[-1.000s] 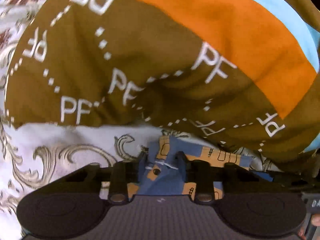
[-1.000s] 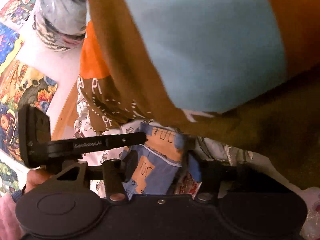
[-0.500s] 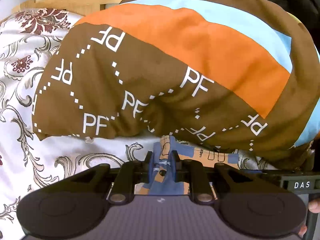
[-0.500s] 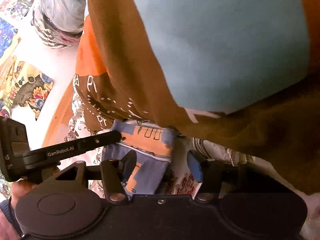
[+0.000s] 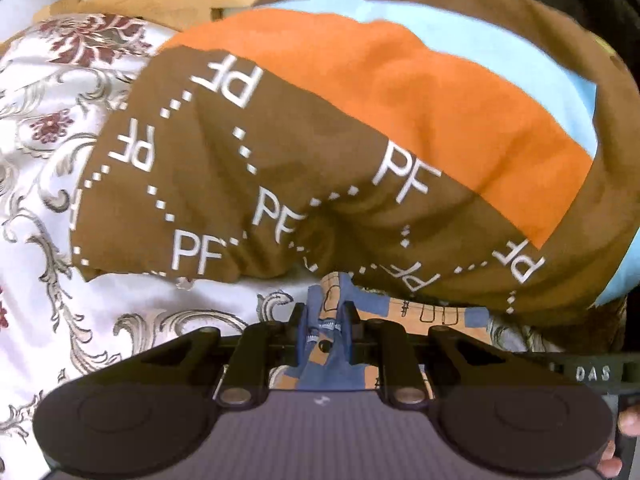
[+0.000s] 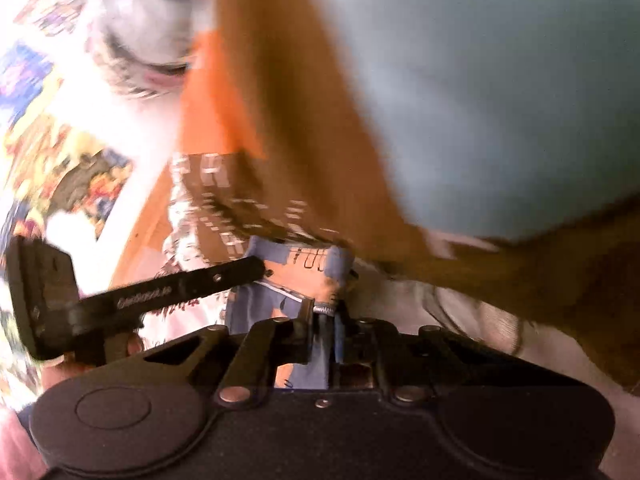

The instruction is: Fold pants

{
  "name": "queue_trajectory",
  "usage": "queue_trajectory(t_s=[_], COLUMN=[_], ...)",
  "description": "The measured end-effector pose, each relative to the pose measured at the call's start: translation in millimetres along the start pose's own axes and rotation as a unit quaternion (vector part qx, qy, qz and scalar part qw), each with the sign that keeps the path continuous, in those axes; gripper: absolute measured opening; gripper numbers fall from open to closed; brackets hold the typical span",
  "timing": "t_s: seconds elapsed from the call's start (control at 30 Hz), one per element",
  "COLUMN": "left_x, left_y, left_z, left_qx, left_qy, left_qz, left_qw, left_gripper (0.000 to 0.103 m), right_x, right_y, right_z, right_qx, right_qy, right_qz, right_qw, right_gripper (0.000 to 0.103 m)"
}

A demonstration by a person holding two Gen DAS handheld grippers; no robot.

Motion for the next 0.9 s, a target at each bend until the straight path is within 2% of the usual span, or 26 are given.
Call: queue_trajectory(t_s=[0.1,0.23,0.33,0.43,0.63,0.73,0.8,0.83,0.87,0.9], left_x=[-3,-16,-36,-60,-123,-169,-202,-219,-233,-246], left_y=[-6,-20,-33,-47,-71,-84,-94,-99,-102,-104], left_z=[-15,-49,-81,-112,-158,-167,-167,-166,-164,-163], left_qx=[-0.003,-0.004,-0.005,-0.005,-0.003,-0.003,-0.004,-0.004,-0.002,0.0], left_qy=[0.02,0.068,0.112,0.144,0.179,0.174,0.16,0.152,0.141,0.132], left_qz=[-0.03,-0.077,-0.116,-0.148,-0.209,-0.252,-0.29,-0.307,-0.325,-0.341], left_qw=[0.9993,0.9947,0.987,0.9784,0.9614,0.9518,0.9436,0.9395,0.9352,0.9309], left_gripper=[0.02,0.02,0.02,0.02,0.021,0.022,0.023,0.023,0.024,0.024], right_x=[-6,-23,-43,-66,-126,-164,-193,-206,-215,-221], right_y=[-27,-67,-93,-117,-150,-156,-154,-153,-154,-155], right_z=[-6,-15,-22,-27,-30,-23,-18,-19,-20,-22], right_qx=[0.015,0.052,0.087,0.124,0.179,0.177,0.165,0.161,0.162,0.166], right_qy=[0.008,0.013,0.009,-0.008,-0.083,-0.139,-0.181,-0.188,-0.192,-0.193], right_qz=[-0.084,-0.204,-0.291,-0.369,-0.501,-0.567,-0.611,-0.637,-0.655,-0.666], right_qw=[0.996,0.978,0.953,0.921,0.843,0.792,0.753,0.73,0.713,0.701], right_gripper=[0.01,0.01,0.009,0.009,0.009,0.009,0.008,0.008,0.008,0.008])
Point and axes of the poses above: each gripper's, at about its wrist camera, not at the fingertips, and z roughly the way its jaws point, y to its right, x to its top, the point moved 2 cm from there along z, roughly the way its jaws point, and after that the axes turned 7 degrees about x, right-handed, at the moved point
